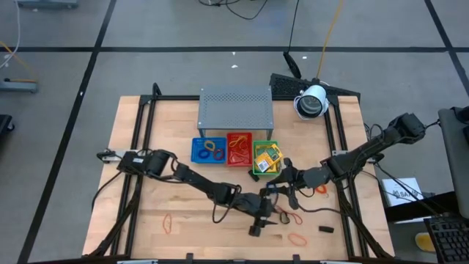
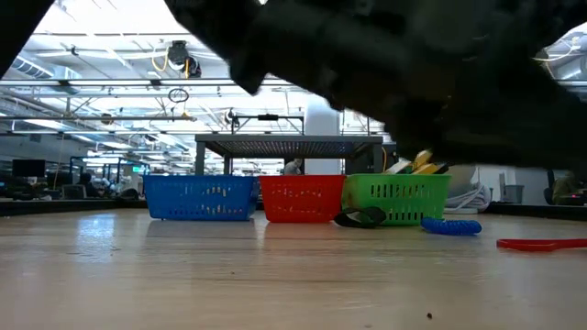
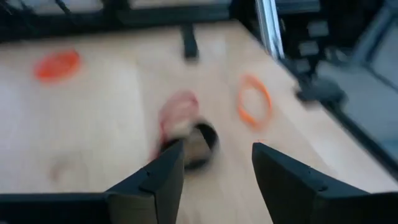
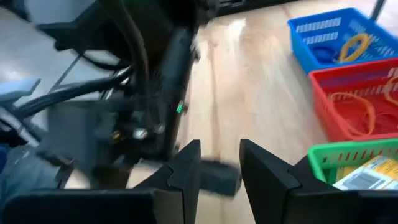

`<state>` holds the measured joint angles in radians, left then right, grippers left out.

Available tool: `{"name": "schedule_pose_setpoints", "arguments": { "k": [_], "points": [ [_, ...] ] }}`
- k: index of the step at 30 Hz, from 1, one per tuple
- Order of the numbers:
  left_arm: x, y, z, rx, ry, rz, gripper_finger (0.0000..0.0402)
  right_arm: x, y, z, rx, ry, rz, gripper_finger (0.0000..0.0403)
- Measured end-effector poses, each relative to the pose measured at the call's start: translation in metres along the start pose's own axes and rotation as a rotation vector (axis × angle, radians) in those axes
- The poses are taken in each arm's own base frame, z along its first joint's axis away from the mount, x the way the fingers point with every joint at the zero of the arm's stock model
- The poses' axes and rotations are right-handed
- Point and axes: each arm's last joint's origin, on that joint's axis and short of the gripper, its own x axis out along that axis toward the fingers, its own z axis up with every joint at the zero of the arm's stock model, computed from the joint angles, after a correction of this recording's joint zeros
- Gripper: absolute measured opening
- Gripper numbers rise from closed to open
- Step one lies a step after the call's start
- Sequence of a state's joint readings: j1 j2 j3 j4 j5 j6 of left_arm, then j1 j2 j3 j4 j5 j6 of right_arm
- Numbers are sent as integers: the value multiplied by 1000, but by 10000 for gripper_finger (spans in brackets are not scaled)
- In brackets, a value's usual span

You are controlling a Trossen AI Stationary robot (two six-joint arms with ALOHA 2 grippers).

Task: Pick & Place Office Desk Supplies
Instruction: Put the red rubber band into the red bin

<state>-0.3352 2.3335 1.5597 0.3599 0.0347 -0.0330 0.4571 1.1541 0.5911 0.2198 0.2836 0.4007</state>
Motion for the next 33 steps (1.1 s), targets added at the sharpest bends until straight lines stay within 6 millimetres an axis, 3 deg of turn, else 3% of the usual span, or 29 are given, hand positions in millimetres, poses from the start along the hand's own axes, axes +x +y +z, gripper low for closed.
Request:
{"name": "schedule_pose_setpoints", "arguments": {
  "k": [3,8,14,24,28,33],
  "points": [
    [-13,-6,9,28,92,-52,195,-5,4,-1,-4,14,17,100],
    [-61,-16,49,72,233,-65,173,-14,11,1,-9,-26,23,100],
    [-108,-35,71,132,376,-22,149,-15,15,-2,35,-11,29,100],
    [-143,-54,55,183,677,240,143,-21,37,-30,236,144,48,98],
    [-158,-53,42,215,851,388,143,-14,49,-49,297,238,31,87],
    [-182,-48,44,243,917,607,143,5,70,-60,347,337,2,68]
  ]
}}
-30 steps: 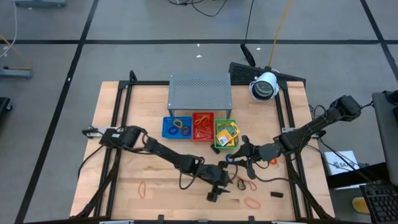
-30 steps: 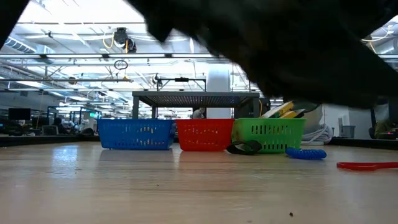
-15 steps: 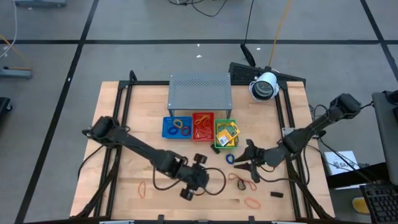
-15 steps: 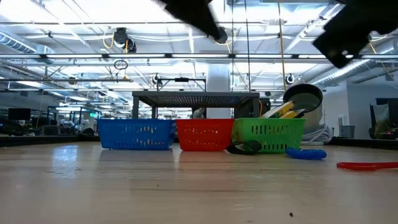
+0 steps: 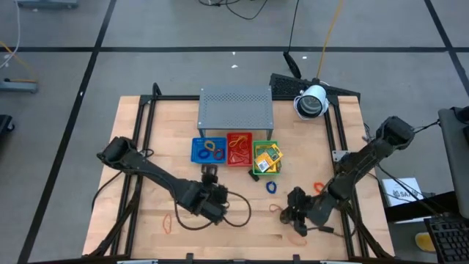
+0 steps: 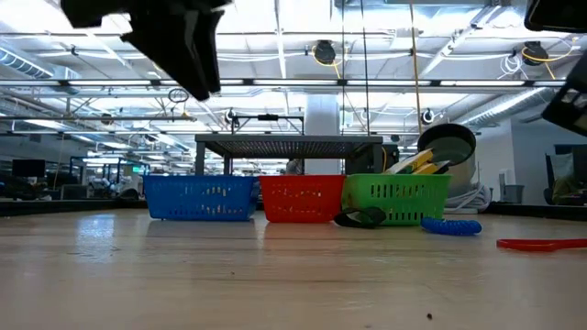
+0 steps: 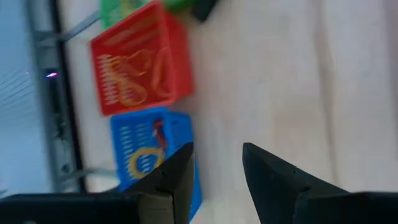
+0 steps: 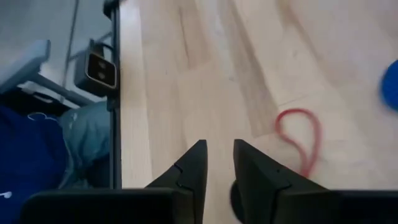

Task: Pick & Place Office Desk Supplies
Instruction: Put the red rubber band into the red bin

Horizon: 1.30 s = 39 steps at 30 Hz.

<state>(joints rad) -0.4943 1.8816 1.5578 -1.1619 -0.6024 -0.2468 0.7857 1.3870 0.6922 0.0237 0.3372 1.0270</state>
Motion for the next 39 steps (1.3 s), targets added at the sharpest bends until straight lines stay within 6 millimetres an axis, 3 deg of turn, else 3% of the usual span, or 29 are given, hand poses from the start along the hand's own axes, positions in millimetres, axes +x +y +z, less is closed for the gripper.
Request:
{"name": "schedule_pose_setpoints", "arguments": {
  "k": [5,10,17,20,24,31,39],
  "points": [
    [-25,18,-12,-24,-26,24,143,23,21,0,47,86,13,53],
    [-69,44,-30,-93,-160,-15,143,28,38,3,82,155,19,47],
    [-138,76,-60,-247,-479,-144,143,-6,43,21,121,217,-157,47],
    [-156,76,-70,-266,-578,-226,143,-22,43,31,110,167,-249,47],
    [-169,67,-81,-222,-626,-306,143,-31,44,37,109,99,-262,47],
    [-173,47,-90,-177,-624,-350,143,-20,45,29,162,175,-104,47],
    [-166,37,-94,-238,-589,-359,143,-9,18,11,194,213,-159,81]
  ]
}}
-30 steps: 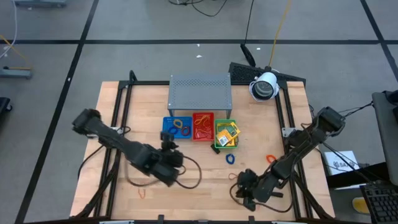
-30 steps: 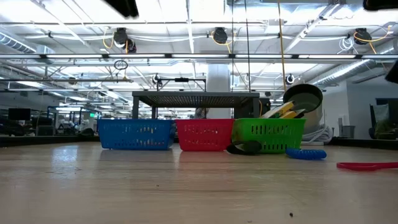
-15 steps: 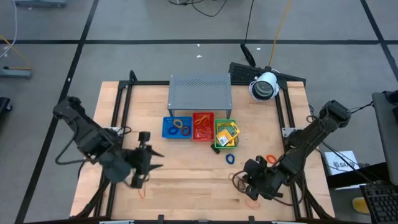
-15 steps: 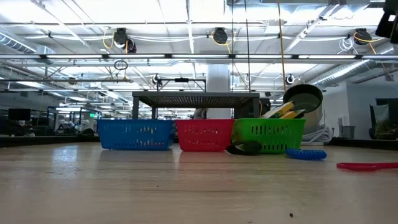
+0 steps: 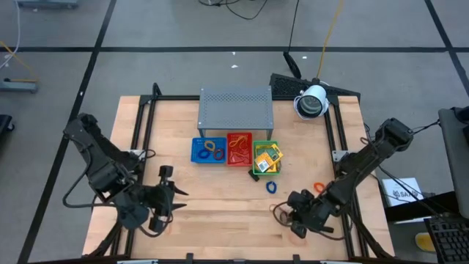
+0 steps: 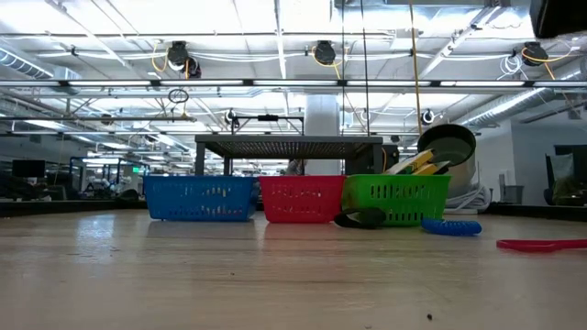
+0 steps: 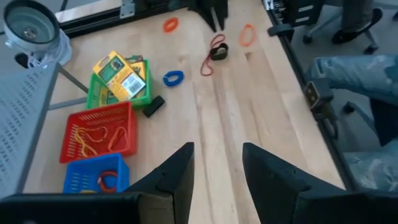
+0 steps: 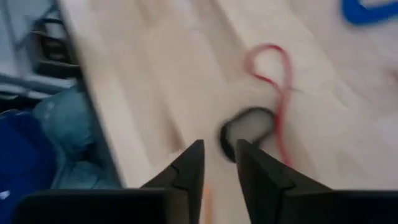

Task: Pick & Place Office Desk Supplies
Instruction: Put the red rubber band into the red bin

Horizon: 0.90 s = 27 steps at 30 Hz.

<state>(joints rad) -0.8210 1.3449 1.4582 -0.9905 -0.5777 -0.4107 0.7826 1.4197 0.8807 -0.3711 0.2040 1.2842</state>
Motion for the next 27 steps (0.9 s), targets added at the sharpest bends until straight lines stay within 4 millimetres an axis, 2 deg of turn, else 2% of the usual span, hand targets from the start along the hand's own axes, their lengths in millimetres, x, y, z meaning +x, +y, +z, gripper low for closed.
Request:
{"name": "schedule_pose_setpoints", "arguments": {
  "k": [7,13,22,27],
  "points": [
    [0,1,1,-40,-19,34,143,11,-22,-8,139,39,-68,158],
    [0,2,1,-42,-21,40,143,13,-26,-9,191,62,-72,201],
    [0,2,1,-44,-25,47,143,18,-18,2,166,21,30,201],
    [0,2,1,-52,-25,46,143,24,-20,4,164,20,16,195]
  ]
}}
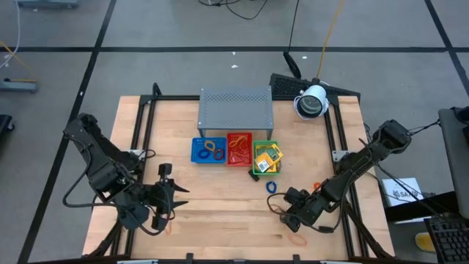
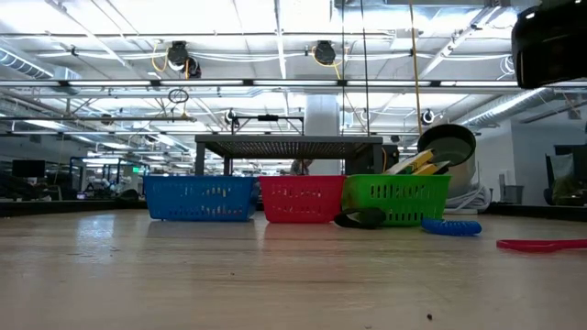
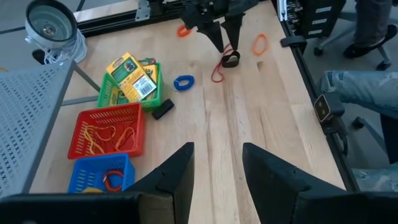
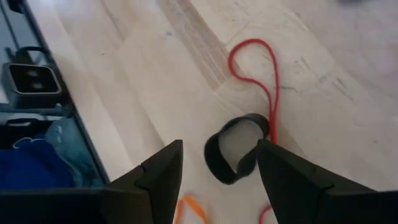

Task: Pick & Place Office Desk Supplies
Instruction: Put the red rubber band into the red bin

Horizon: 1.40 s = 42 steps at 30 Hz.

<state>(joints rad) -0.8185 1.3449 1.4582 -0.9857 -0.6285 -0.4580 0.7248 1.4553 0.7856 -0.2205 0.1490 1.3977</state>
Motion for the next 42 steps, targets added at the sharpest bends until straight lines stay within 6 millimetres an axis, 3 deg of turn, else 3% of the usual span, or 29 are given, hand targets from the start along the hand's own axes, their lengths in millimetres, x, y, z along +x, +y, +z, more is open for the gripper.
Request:
{"name": "schedule_pose_setpoints", "arguments": {
  "k": [18,26,33,37,42],
  "points": [
    [0,0,0,-23,0,0,143,4,-6,-1,3,28,-63,194],
    [0,0,0,-30,0,-1,143,24,-13,-4,71,94,-127,194],
    [0,0,0,-31,-1,-2,143,26,-14,-1,96,103,-134,192],
    [0,0,0,-44,-1,-2,143,27,-15,-1,96,101,-140,170],
    [0,0,0,-65,-1,-2,143,27,-16,-1,110,102,-151,113]
  ]
}}
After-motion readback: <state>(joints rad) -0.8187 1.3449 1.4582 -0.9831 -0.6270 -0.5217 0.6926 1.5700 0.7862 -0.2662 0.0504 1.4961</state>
